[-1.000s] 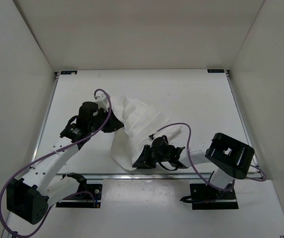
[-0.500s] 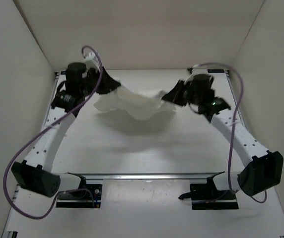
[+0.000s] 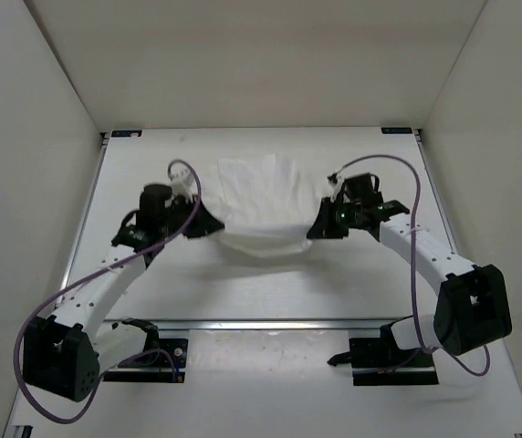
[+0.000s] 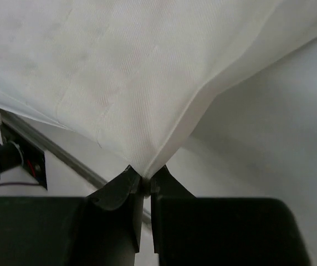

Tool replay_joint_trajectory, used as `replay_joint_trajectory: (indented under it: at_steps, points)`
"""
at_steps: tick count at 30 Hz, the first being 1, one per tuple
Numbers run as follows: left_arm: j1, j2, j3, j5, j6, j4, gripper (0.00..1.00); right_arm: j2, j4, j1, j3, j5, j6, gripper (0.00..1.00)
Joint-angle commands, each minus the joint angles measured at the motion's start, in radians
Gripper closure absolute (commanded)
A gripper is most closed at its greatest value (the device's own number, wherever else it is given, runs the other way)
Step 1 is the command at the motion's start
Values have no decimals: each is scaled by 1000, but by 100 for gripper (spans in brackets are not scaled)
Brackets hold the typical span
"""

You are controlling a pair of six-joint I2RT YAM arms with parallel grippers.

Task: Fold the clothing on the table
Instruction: Flatten the skirt out

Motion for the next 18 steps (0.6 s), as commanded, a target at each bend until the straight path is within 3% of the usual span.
replay_joint_trajectory:
  at_steps: [1, 4, 8, 13, 18]
  points:
    - [-15, -131, -229, -29, -35, 96, 100, -76, -27, -7, -145, 41, 17, 100]
    - [-50, -271, -338, -2, -70, 63, 100, -168, -91, 28, -180, 44, 34, 100]
    - [-47, -449, -215, -11, -99, -83, 100, -350, -132, 71, -126, -8, 65, 100]
    - [-15, -439, 14, 27, -84, -218, 100, -466, -211, 15, 3, -103, 65, 100]
    - [-18, -352, 84, 29, -90, -160, 100, -416, -200, -57, 71, -196, 39, 100]
